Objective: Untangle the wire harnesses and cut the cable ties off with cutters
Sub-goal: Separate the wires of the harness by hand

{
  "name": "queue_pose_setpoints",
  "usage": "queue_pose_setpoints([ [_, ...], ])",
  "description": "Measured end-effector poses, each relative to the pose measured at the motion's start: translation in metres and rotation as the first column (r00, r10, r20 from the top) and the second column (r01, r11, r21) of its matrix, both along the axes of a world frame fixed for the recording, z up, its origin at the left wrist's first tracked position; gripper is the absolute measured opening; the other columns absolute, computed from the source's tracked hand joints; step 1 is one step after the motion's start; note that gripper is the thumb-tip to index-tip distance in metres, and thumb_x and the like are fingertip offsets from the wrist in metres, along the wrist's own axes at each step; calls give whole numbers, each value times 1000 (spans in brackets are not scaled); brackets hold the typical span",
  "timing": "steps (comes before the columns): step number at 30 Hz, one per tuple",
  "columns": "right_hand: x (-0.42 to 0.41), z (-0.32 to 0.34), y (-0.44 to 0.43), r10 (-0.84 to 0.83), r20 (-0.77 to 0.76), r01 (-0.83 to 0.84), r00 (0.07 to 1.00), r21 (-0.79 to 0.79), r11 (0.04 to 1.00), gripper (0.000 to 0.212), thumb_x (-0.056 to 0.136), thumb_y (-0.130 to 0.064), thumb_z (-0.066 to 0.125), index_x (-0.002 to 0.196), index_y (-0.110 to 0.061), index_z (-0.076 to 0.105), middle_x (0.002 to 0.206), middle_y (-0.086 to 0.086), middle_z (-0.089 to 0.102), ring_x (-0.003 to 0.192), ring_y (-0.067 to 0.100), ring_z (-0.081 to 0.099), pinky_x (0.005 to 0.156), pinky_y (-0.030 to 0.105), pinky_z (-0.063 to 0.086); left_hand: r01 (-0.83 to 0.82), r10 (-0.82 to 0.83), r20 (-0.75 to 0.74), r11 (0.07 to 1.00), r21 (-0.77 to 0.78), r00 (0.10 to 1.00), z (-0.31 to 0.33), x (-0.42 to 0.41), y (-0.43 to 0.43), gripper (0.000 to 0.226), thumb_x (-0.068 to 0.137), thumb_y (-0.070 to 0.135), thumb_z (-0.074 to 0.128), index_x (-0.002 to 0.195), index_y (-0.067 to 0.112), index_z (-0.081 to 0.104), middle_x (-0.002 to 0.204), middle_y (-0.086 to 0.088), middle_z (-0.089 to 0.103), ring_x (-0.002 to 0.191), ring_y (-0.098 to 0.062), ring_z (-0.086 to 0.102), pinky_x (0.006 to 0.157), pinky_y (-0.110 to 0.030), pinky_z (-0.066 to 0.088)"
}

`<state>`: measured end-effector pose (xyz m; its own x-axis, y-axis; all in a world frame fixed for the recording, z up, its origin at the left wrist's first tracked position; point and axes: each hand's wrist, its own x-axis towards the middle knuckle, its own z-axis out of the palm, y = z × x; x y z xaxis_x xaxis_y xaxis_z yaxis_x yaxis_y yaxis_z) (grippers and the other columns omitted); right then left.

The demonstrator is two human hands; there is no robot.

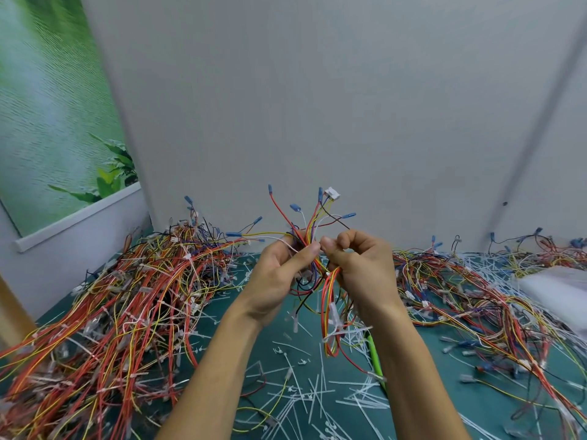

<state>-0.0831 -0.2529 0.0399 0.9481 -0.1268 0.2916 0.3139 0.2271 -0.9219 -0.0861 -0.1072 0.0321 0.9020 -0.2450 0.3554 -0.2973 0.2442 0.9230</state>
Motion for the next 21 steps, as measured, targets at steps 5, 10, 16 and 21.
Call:
queue_pose_setpoints([
  [5, 6, -3, -5, 70, -80, -68, 994, 20, 997, 29, 91, -6, 75, 74, -20, 56, 79, 12, 62, 47, 13, 40, 39, 18, 27, 38, -31, -147, 998, 51, 989, 5, 2, 13, 20, 90, 39, 67, 84, 22, 75, 81, 0, 66, 74, -11, 62, 67, -23, 51],
  [10, 13, -6, -16, 245, -97, -245, 965, 8, 969, 16, 92, -28, 74, 104, -19, 66, 92, 7, 76, 41, 7, 41, 47, 25, 16, 70, -76, -251, 997, -32, 965, 7, 7, 26, 33, 92, 28, 61, 102, -2, 68, 86, -9, 67, 74, -16, 67, 63, -26, 57],
  [16, 10, -4, -23, 369, -206, -414, 906, -251, 875, 76, 61, -54, 94, 121, -23, 61, 76, 6, 73, 42, 12, 41, 43, 20, 26, -77, 102, -144, 982, 173, 984, 4, 8, 27, 40, 90, 35, 61, 98, -3, 70, 88, -12, 68, 84, -16, 62, 77, -30, 52],
  [21, 9, -5, -17, 366, -149, -388, 919, -168, 906, 63, 66, -22, 93, 119, -13, 60, 88, 12, 73, 53, 17, 41, 56, 41, 15, -76, 107, -98, 957, 280, 989, 7, 5, 29, 34, 89, 46, 61, 97, 18, 80, 90, -11, 74, 85, -10, 64, 70, -25, 51],
])
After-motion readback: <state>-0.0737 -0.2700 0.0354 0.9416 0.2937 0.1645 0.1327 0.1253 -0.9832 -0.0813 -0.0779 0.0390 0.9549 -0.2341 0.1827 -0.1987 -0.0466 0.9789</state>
